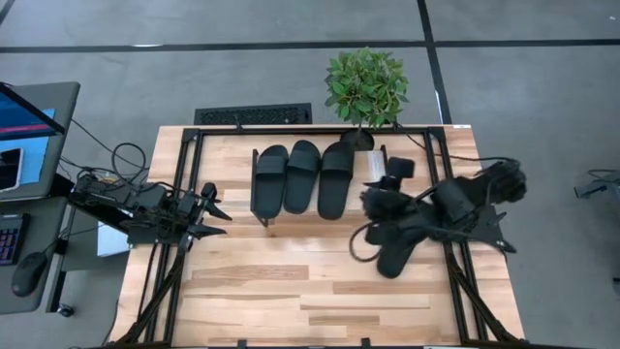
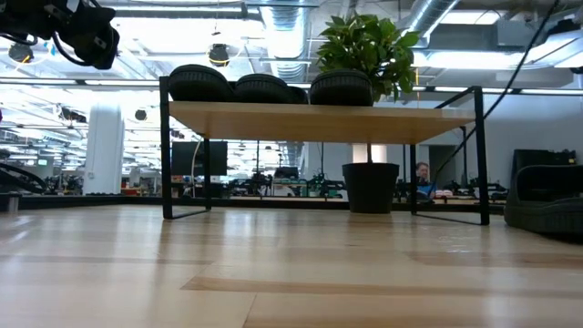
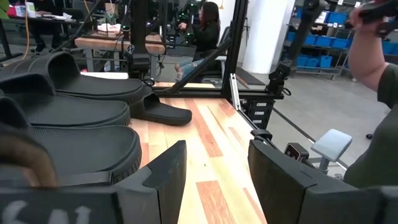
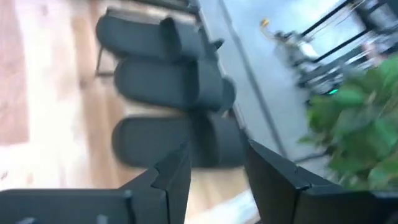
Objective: Pick and place slides into the shelf
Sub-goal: Put the black slide on the shelf
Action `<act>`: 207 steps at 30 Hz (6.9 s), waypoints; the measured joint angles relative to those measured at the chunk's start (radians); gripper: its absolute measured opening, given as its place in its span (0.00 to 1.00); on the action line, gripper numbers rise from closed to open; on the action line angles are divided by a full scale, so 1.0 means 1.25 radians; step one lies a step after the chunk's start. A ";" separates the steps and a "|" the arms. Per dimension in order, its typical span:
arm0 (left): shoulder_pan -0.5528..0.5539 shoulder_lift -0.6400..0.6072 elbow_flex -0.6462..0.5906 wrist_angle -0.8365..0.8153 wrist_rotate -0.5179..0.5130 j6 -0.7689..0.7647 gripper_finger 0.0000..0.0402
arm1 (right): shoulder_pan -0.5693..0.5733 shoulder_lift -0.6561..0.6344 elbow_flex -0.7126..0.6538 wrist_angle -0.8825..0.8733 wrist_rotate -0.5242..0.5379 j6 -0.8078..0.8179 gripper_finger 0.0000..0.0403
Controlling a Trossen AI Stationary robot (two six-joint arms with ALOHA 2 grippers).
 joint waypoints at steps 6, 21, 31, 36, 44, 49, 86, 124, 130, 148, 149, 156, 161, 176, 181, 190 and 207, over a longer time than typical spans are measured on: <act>0.000 0.000 0.000 -0.002 0.000 -0.007 0.40 | -0.040 -0.157 -0.273 -0.002 -0.174 0.133 0.32; 0.000 0.000 0.000 0.002 -0.018 -0.010 0.40 | 0.043 -0.326 -0.744 -0.003 -0.450 0.539 0.37; 0.000 0.000 0.000 0.009 -0.023 -0.009 0.40 | 0.116 -0.190 -0.781 0.052 -0.491 0.635 0.54; 0.000 0.000 0.000 0.011 -0.023 -0.004 0.40 | 0.114 -0.114 -0.781 0.071 -0.492 0.614 0.60; 0.000 0.000 0.000 0.027 -0.025 -0.003 0.40 | 0.097 -0.034 -0.776 0.125 -0.521 0.586 0.61; 0.000 0.000 0.000 0.027 -0.024 -0.002 0.40 | 0.092 -0.014 -0.775 0.130 -0.534 0.586 0.61; 0.000 0.000 0.000 0.023 -0.023 0.002 0.40 | 0.043 -0.015 -0.913 0.184 -0.550 0.544 0.03; 0.000 0.000 0.000 0.022 -0.020 0.002 0.40 | 0.256 -0.122 -0.458 -0.002 -0.362 0.515 0.00; 0.000 0.000 0.000 0.022 -0.020 0.002 0.40 | 0.192 -0.138 -0.464 -0.001 -0.241 0.410 0.00; 0.000 0.000 0.000 -0.005 -0.013 -0.007 0.40 | -0.090 -0.163 -0.444 -0.002 -0.003 0.167 0.00; 0.000 0.000 0.000 -0.006 -0.013 -0.010 0.40 | -0.102 -0.163 -0.442 0.000 0.008 0.161 0.00; 0.000 0.000 0.000 -0.018 -0.012 -0.033 0.40 | -0.181 -0.162 -0.441 -0.001 0.057 0.146 0.00; 0.000 0.000 0.000 -0.019 -0.012 -0.034 0.40 | -0.235 -0.162 -0.441 -0.001 0.084 0.146 0.00; 0.000 0.000 0.000 -0.019 -0.012 -0.034 0.40 | -0.293 -0.161 -0.441 0.009 0.079 0.203 0.00; 0.000 0.000 0.000 -0.019 -0.012 -0.034 0.40 | -0.275 -0.161 -0.441 0.010 0.076 0.238 0.00; 0.000 0.000 0.000 -0.019 -0.012 -0.034 0.40 | -0.271 -0.160 -0.486 0.023 0.070 0.280 0.00; 0.000 0.000 0.000 -0.019 -0.012 -0.034 0.40 | -0.302 -0.160 -0.558 0.073 0.034 0.294 0.00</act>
